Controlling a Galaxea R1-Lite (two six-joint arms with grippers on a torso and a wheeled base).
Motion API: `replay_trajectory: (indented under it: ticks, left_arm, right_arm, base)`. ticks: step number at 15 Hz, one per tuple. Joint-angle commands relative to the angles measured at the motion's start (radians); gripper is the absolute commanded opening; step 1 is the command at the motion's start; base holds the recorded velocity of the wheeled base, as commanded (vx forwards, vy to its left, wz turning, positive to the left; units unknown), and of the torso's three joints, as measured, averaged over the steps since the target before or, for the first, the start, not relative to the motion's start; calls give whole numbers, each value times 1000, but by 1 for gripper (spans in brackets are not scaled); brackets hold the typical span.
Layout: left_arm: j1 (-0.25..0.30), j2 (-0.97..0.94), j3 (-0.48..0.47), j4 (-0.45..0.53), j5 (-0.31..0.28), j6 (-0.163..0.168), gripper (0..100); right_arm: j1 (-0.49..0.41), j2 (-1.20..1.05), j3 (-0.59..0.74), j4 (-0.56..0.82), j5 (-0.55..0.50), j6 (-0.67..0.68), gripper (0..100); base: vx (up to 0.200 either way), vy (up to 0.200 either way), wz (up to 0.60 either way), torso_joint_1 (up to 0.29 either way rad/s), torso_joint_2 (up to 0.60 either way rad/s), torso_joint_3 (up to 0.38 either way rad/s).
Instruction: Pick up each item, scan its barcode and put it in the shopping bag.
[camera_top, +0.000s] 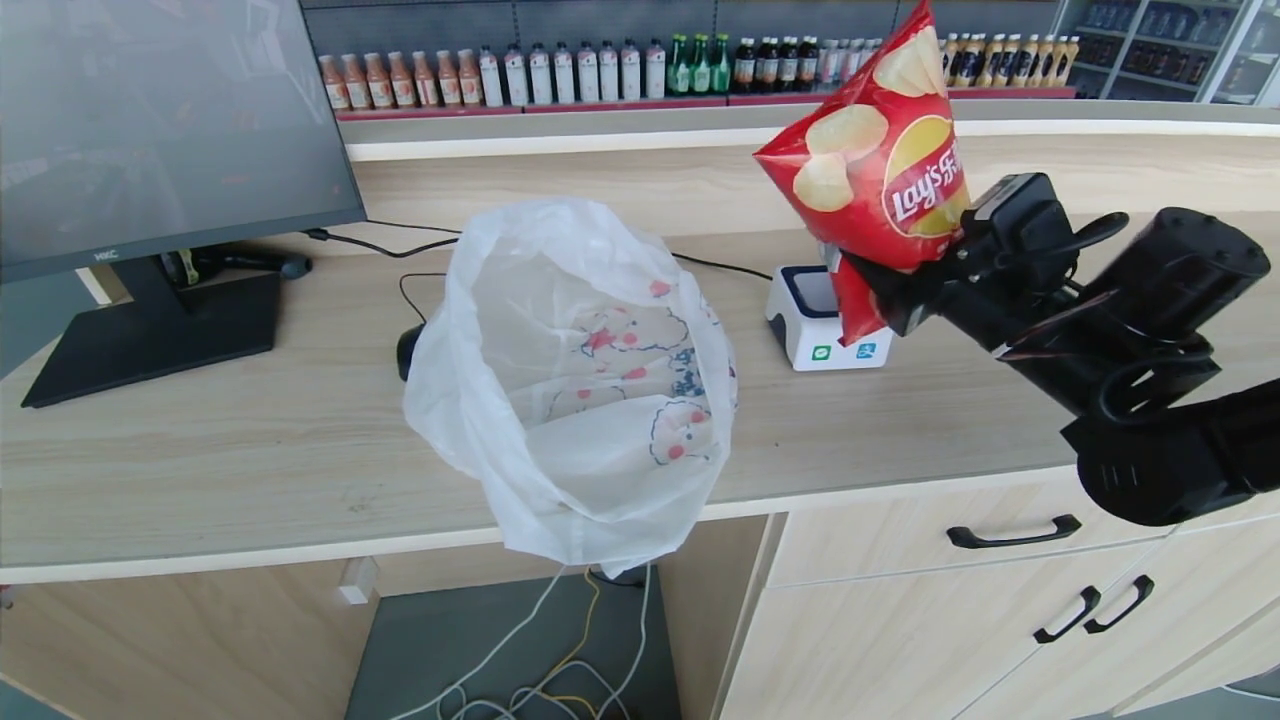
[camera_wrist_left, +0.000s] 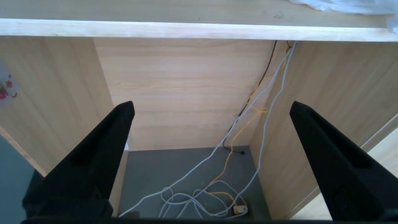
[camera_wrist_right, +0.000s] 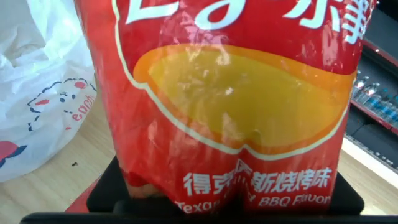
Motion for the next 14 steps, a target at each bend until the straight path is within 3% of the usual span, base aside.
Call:
replay_trajectory:
  ticks: [1, 5, 8, 9, 11, 14]
  left_arm:
    - [0, 0, 0, 0, 0, 0, 100]
    - [0, 0, 0, 0, 0, 0, 100]
    - [0, 0, 0, 0, 0, 0, 100]
    - [0, 0, 0, 0, 0, 0, 100]
    - [0, 0, 0, 0, 0, 0, 100]
    - [0, 0, 0, 0, 0, 0, 100]
  right_arm:
    - [5, -114, 73, -5, -3, 97, 0]
    - [29, -214, 182, -96, -24, 283, 0]
    - [66, -272, 289, -175, -69, 331, 0]
    - [120, -307, 327, -179, -181, 386, 0]
    - [198, -323, 335, -180, -299, 426, 0]
    - [218, -315, 334, -185, -311, 429, 0]
  base:
    - [0, 0, 0, 0, 0, 0]
    - [0, 0, 0, 0, 0, 0]
    - [0, 0, 0, 0, 0, 0]
    - [0, 0, 0, 0, 0, 0]
    - [0, 0, 0, 0, 0, 0]
    - [0, 0, 0, 0, 0, 0]
